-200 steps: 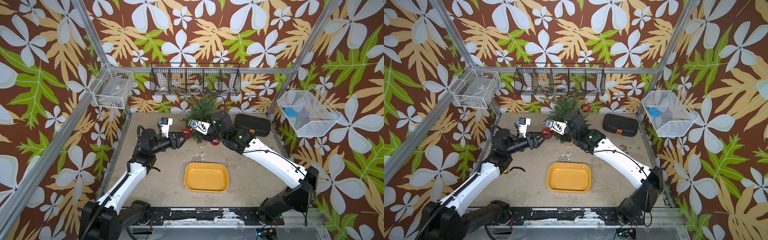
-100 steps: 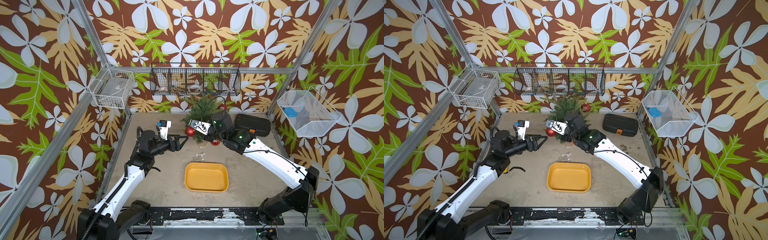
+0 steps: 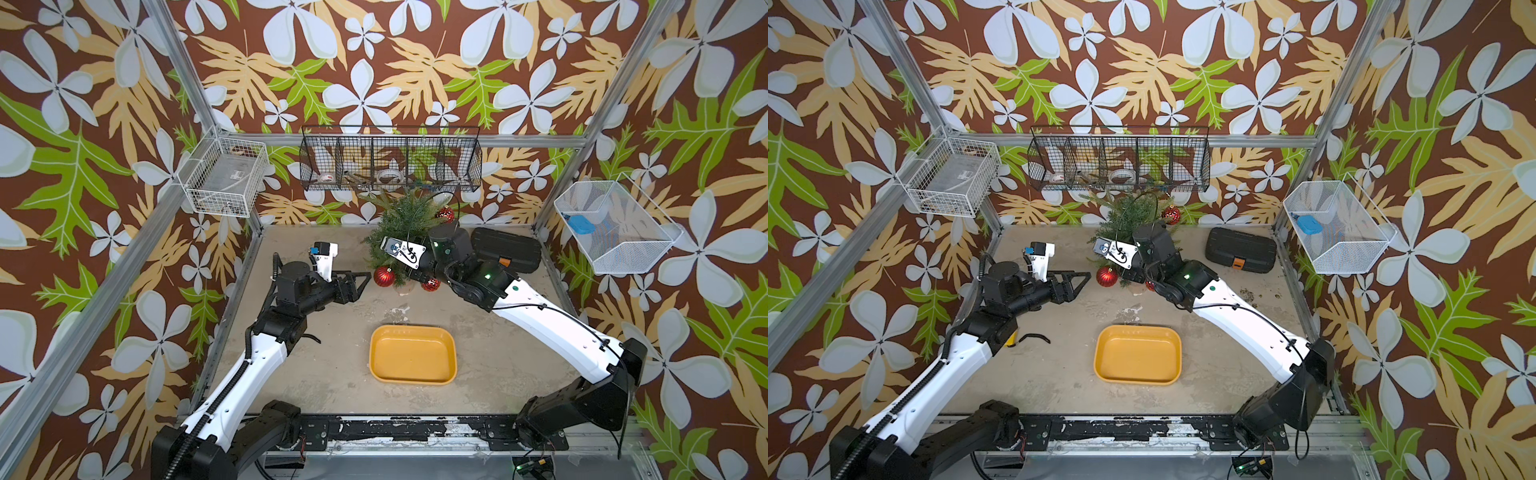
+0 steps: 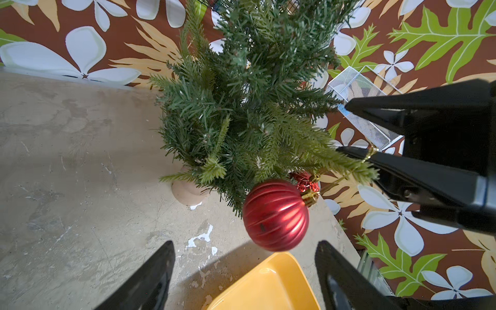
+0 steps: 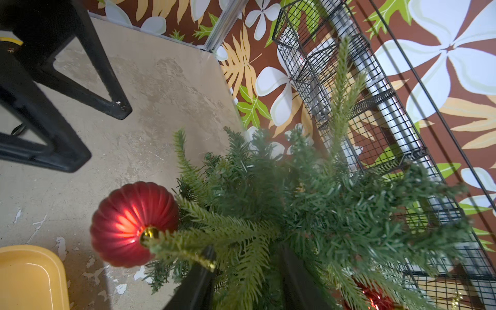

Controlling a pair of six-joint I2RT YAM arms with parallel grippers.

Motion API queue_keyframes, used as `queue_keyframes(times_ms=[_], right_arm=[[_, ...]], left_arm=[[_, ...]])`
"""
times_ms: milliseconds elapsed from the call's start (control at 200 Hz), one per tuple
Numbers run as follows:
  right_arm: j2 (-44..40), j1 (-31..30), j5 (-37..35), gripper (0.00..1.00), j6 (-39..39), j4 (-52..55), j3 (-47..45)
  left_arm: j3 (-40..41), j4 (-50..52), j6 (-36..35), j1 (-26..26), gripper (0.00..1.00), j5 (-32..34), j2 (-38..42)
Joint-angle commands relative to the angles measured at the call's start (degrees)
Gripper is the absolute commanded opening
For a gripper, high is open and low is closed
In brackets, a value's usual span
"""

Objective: Decorate the small christmas tree with ornaments
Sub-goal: Hang an ornament on the christmas tree, then reset both arms

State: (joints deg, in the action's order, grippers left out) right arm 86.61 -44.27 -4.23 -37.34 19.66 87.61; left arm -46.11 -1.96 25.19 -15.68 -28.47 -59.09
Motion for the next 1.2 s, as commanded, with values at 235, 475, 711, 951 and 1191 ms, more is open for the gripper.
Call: queue_keyframes(times_ms=[235, 475, 711, 951, 1191], right_arm=[[-3.8, 0.1, -1.8, 0.47, 2.0, -2.0, -1.8], [-8.6, 3.1, -5.0, 0.62, 5.0, -3.4, -6.9], [-16.4, 11.1, -12.6, 1.00, 11.6, -10.6, -18.3], [-27.6, 25.9, -13.5, 1.00, 22.3, -26.8, -38.2], [-28.2, 37.7, -9.3, 1.00, 37.9, -47.2, -60.2]], left_arm=[[-0.2, 1.1, -1.8, 0.1, 0.85, 3.4, 1.4], [4.1, 0.6, -3.5, 0.0, 1.00, 13.1, 2.9], [13.1, -9.0, -0.8, 0.1, 1.00, 30.0, 6.6], [25.6, -25.8, 2.3, 0.0, 0.98, 43.4, 8.4], [30.1, -37.8, -16.5, -2.4, 0.98, 58.2, 6.2]])
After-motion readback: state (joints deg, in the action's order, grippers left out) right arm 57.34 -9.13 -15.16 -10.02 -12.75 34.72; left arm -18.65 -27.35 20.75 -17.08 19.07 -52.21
